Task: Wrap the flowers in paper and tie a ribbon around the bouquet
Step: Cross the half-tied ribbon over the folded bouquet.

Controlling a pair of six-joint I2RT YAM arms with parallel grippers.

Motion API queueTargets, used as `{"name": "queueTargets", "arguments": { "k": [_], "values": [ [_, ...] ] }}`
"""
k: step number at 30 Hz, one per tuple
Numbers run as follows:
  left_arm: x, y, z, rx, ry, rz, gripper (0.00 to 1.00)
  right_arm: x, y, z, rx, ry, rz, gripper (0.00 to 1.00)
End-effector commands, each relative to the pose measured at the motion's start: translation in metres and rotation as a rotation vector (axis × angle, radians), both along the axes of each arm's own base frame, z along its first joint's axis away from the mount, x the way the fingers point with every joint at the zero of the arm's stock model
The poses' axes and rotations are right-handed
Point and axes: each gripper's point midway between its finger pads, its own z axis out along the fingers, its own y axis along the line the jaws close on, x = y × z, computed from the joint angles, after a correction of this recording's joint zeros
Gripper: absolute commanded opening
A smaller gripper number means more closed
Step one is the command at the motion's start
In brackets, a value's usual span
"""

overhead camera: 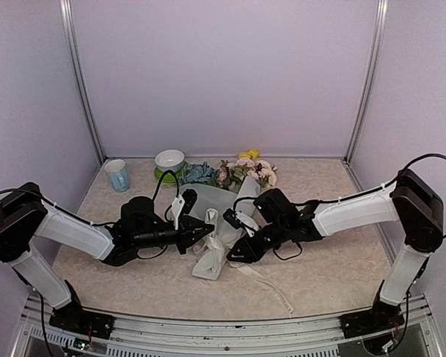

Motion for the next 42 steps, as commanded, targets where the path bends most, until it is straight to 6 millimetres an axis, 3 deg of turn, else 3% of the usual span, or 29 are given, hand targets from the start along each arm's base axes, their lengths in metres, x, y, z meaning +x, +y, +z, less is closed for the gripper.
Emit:
{"name": "queueTargets", "arguments": {
  "k": [1,4,7,10,12,15,18,27,30,34,42],
  "values": [
    [-0.003,-0.002,0.003,-0.003,-0.013,-0.021,0.00,0.001,0.006,-0.004,0.005,-0.005,-0.012,0.31],
    [-0.004,-0.002,0.004,-0.004,-0.014,-0.022,0.00,0.003,0.002,-0.011,-0.030,-0.014,-0.028,0.24],
    [-0.003,-0.001,0.004,-0.003,-0.013,-0.020,0.00,0.003,0.000,-0.018,-0.058,-0.005,-0.032,0.33],
    [-0.003,-0.001,0.003,-0.001,-0.012,-0.018,0.00,-0.001,0.005,-0.018,-0.057,-0.008,-0.014,0.33],
    [-0.003,0.000,0.003,-0.001,-0.012,-0.017,0.00,-0.002,0.007,-0.018,-0.063,-0.018,-0.012,0.29],
    [-0.003,0.000,0.003,-0.001,-0.013,-0.015,0.00,0.003,0.004,-0.018,-0.080,-0.034,-0.033,0.10],
    [-0.003,0.001,0.004,-0.002,-0.015,-0.015,0.00,0.003,0.004,-0.010,-0.079,-0.051,-0.028,0.01],
    [0.001,0.002,0.001,-0.001,-0.010,-0.001,0.00,0.002,0.001,0.004,-0.071,-0.077,-0.011,0.00],
    [0.001,0.003,0.001,-0.001,-0.009,0.000,0.00,-0.008,0.009,0.022,0.004,-0.080,0.060,0.00],
    [0.001,0.004,-0.002,0.006,-0.005,0.002,0.00,-0.051,0.021,0.056,0.202,-0.037,0.294,0.00],
    [0.003,0.005,-0.013,0.016,0.015,0.009,0.00,-0.069,0.026,0.040,0.252,0.068,0.385,0.00]
  ]
}}
